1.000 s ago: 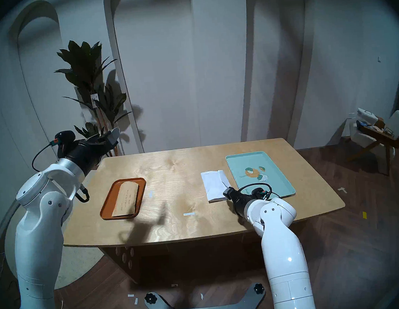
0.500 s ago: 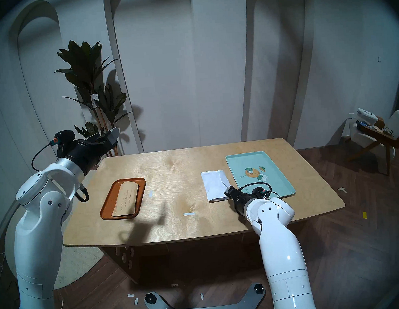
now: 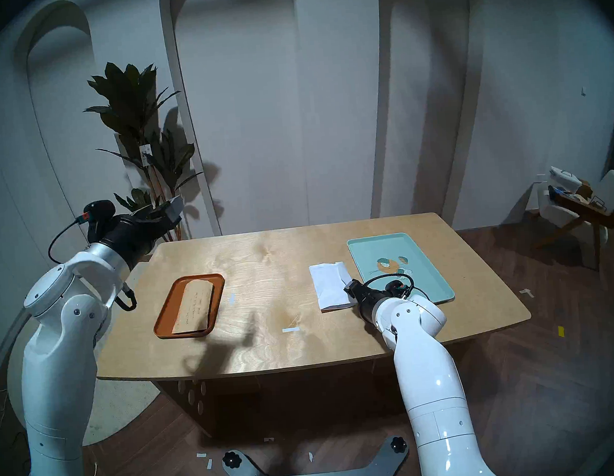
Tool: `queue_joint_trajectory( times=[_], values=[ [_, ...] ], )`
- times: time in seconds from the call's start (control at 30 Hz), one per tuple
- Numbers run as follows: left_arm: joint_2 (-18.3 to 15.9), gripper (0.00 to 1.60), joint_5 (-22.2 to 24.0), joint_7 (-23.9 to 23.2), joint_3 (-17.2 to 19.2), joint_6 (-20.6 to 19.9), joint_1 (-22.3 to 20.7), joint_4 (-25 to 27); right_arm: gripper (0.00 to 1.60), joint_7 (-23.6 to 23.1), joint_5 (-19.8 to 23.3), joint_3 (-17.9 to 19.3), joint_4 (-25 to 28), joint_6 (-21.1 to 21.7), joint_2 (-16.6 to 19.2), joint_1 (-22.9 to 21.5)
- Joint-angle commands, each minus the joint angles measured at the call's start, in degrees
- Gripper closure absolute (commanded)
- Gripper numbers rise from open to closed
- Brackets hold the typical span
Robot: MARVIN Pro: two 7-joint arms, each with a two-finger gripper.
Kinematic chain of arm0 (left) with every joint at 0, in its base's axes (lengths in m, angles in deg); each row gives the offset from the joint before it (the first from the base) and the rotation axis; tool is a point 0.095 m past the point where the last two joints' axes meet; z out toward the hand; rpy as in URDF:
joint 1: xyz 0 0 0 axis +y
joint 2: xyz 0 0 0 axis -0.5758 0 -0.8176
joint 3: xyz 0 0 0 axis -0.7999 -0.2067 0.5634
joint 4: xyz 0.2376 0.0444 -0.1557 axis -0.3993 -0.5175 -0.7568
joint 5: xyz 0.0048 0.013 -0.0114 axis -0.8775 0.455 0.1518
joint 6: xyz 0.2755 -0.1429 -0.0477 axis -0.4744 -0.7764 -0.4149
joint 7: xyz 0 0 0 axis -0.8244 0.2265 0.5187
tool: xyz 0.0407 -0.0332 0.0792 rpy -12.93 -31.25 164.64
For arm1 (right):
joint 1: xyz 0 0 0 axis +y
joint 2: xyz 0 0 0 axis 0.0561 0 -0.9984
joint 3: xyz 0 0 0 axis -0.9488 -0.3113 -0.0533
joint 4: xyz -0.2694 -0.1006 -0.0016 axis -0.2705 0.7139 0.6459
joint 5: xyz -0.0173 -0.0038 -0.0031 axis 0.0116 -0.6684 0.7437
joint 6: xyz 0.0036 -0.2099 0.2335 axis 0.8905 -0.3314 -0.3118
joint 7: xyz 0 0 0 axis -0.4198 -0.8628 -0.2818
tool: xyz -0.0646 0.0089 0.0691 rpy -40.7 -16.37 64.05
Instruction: Sort the mail into the trays, one tray per recipient
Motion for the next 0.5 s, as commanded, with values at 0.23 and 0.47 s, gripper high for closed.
queue_joint_trajectory(
  times=[0.23,0.47],
  values=[
    [0.08,0.00,-0.02,-0.07,0.21,0.51,-0.91,1.08,1.60,1.18,0.73,-0.26,-3.79,1.14,-0.63,-1.85],
    [0.08,0.00,-0.02,-0.08,0.21,0.50,-0.91,1.07,1.60,0.85,0.15,-1.82,-1.47,0.96,-0.43,-1.66]
  ],
)
